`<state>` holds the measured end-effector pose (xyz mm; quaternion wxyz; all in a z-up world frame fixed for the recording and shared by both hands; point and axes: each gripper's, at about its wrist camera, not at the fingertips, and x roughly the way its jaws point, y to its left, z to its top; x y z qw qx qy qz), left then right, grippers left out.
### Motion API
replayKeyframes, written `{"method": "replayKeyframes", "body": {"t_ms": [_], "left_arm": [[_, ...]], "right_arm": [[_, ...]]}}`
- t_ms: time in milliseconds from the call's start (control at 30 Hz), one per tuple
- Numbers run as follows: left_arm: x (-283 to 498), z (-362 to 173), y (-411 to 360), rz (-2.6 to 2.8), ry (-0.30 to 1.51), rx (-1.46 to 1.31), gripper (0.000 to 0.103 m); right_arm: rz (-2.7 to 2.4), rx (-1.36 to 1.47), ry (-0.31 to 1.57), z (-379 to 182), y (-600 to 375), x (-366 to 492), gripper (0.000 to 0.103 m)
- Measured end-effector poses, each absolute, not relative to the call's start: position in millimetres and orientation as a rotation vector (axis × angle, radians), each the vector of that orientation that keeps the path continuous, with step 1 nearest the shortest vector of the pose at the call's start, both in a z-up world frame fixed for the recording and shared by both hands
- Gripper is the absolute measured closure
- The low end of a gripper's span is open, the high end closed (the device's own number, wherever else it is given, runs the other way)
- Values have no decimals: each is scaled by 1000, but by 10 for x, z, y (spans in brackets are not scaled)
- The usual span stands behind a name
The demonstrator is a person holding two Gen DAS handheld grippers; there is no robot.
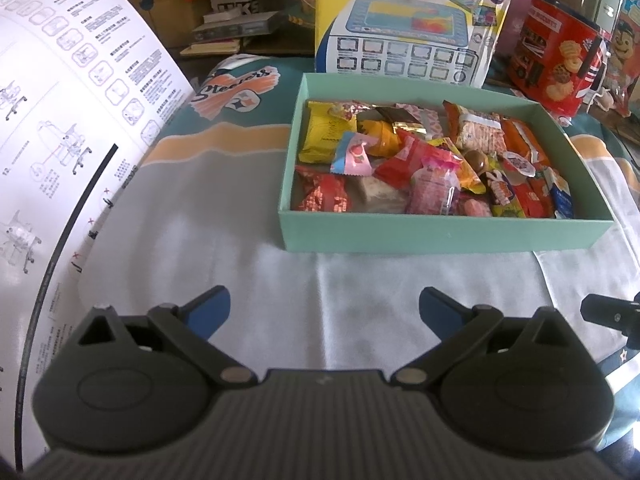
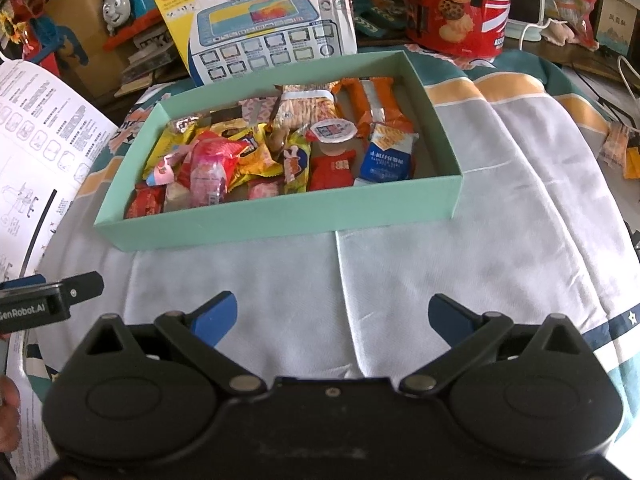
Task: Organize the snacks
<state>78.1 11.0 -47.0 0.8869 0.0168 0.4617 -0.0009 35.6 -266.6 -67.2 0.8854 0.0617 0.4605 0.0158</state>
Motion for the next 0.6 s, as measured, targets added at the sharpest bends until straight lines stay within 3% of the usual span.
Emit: {"method": "replayKeyframes", "body": {"t_ms": [600], "left_arm": [[748,-472,61,-10,941,84,0]], "right_arm": [[31,124,963,-677,-2674,359,0]]}}
